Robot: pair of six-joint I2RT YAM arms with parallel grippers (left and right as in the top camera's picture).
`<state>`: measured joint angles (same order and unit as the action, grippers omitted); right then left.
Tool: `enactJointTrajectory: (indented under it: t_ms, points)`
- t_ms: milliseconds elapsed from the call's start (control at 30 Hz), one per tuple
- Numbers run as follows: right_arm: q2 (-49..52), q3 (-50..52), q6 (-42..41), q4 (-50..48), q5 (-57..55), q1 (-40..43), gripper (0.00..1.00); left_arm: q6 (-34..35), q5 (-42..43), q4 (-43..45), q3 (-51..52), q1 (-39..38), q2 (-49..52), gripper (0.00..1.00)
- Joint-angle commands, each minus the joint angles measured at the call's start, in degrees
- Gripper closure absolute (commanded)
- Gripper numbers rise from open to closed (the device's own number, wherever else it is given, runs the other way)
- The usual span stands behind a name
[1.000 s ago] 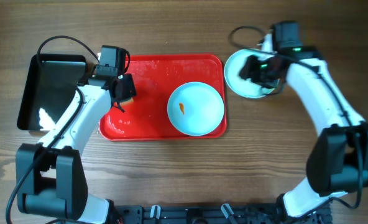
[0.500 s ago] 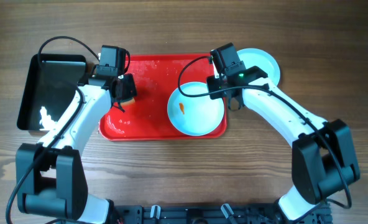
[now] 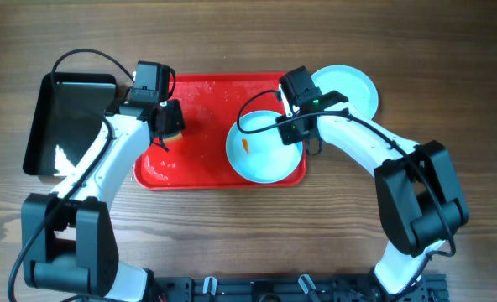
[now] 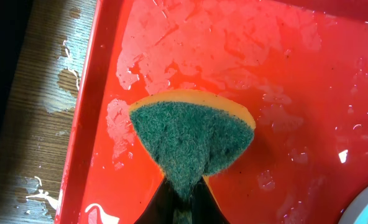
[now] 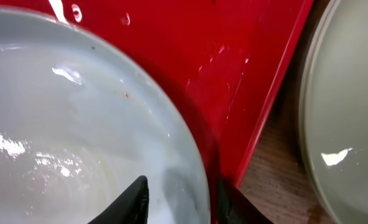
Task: Clean dirty plates on tray and stack at the side
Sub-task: 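Grip the last plate's rim with the right gripper, then scrub the last plate with the sponge in the left gripper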
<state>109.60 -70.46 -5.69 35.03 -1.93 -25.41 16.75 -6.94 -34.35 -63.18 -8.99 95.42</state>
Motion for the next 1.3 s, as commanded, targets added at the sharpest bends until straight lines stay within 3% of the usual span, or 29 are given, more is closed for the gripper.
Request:
enactJointTrajectory:
  t_ms: [0, 133, 267, 500, 600, 700, 767, 967, 1100, 1200, 1267]
  points:
    - [0.9, 1.0, 0.5, 2.4, 2.7, -0.1, 0.71, 0.6, 0.5, 0.2, -0.4, -0.2, 0.5, 0.96]
    - [1.0, 3.3, -1.5, 0.8, 6.6, -0.2, 0.72, 0.6, 0.5, 0.2, -0.4, -0.2, 0.5, 0.96]
    - [1.0, 3.3, -11.3, -2.3, 10.8, -1.0, 0.95, 0.0, 7.4, 0.3, -0.4, -0.2, 0.5, 0.96]
    - [1.0, 3.3, -24.2, -6.6, 10.8, -5.9, 0.96, 0.0, 24.4, -0.1, -0.4, -1.0, 0.5, 0.96]
    - [1.0, 3.3, -33.7, -8.2, 9.9, -7.3, 0.96, 0.1, 24.5, -1.2, -0.3, -3.2, 0.7, 0.96]
    - [1.0, 3.3, -34.0, -8.8, 10.4, -8.8, 0.96, 0.7, 23.9, -0.8, -0.2, -4.8, 1.9, 0.96]
    - [1.0, 3.3, -35.8, -9.1, 10.4, -9.4, 0.96, 5.0, 24.0, 1.6, 1.3, -5.1, 4.0, 0.96]
    - [1.0, 3.3, -36.5, -9.5, 10.6, -9.5, 0.96, 5.2, 25.5, 7.5, 2.6, -9.9, 7.9, 0.96]
    - [1.0, 3.3, -36.5, -9.4, 10.6, -9.5, 0.96, 5.1, 17.9, 5.7, 3.0, -10.3, 9.8, 0.96]
    - [1.0, 3.3, -36.3, -9.2, 10.5, -9.5, 0.95, 4.7, -7.3, 0.6, 3.0, -10.3, 9.9, 0.96]
    - [1.0, 3.3, -36.3, -9.3, 10.4, -9.5, 0.96, 4.7, -18.4, 0.0, 3.0, -10.3, 9.9, 0.96]
